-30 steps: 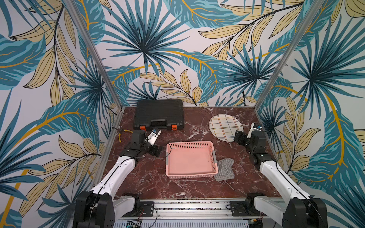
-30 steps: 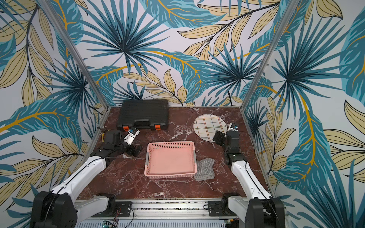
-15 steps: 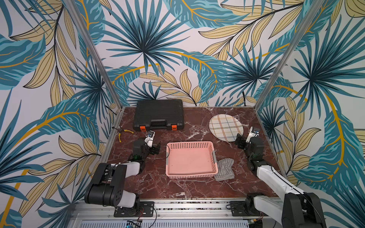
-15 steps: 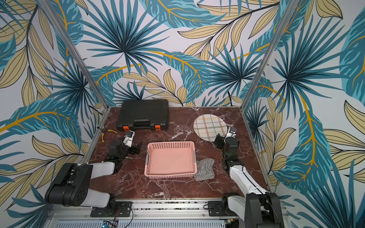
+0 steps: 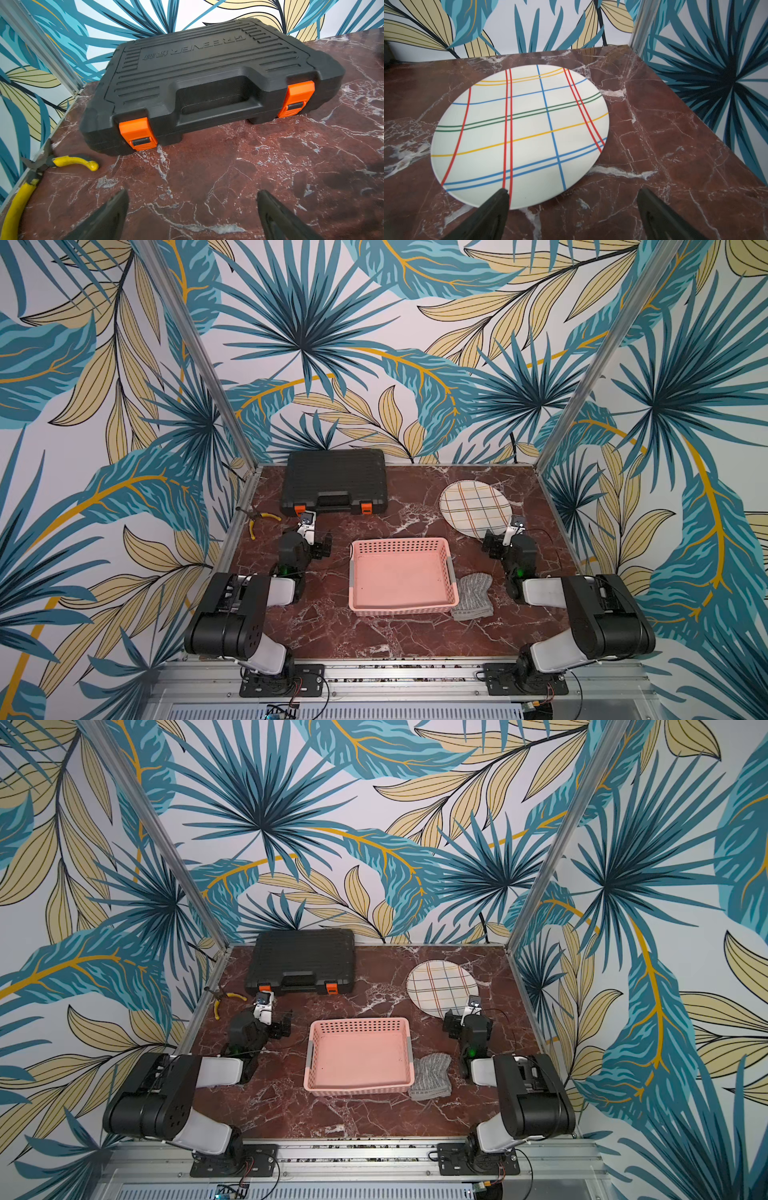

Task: Wipe the wet plate dry
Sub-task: Reset both arms

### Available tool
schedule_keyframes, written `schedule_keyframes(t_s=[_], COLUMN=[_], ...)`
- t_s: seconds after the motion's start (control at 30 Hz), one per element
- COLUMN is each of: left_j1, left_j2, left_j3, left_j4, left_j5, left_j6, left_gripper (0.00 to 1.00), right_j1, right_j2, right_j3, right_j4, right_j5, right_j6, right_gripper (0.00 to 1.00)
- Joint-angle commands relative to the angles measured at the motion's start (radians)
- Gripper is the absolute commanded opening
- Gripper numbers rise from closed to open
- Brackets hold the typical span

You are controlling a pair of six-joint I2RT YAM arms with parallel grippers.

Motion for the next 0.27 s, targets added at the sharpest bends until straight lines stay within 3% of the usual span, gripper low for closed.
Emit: schedule_keyframes(t_s=[0.0, 0.23], left_j1=[0.008, 0.009], left_j2=[-0.012, -0.012], left_j3=[0.022, 0.022], left_j4=[0.019, 0.018], left_j5=[-0.014, -0.015], left_j6=[-0.012, -0.011], left_gripper=[1.00, 1.00], right_j1=[0.008, 0.008], right_j2=[-0.011, -0.013], right_j3=[0.003, 0.005], right_j4=[0.064, 0.059], right_j5=[-0.009, -0.008], right_j6=[-0.020, -0.019], right_gripper=[1.00, 1.00])
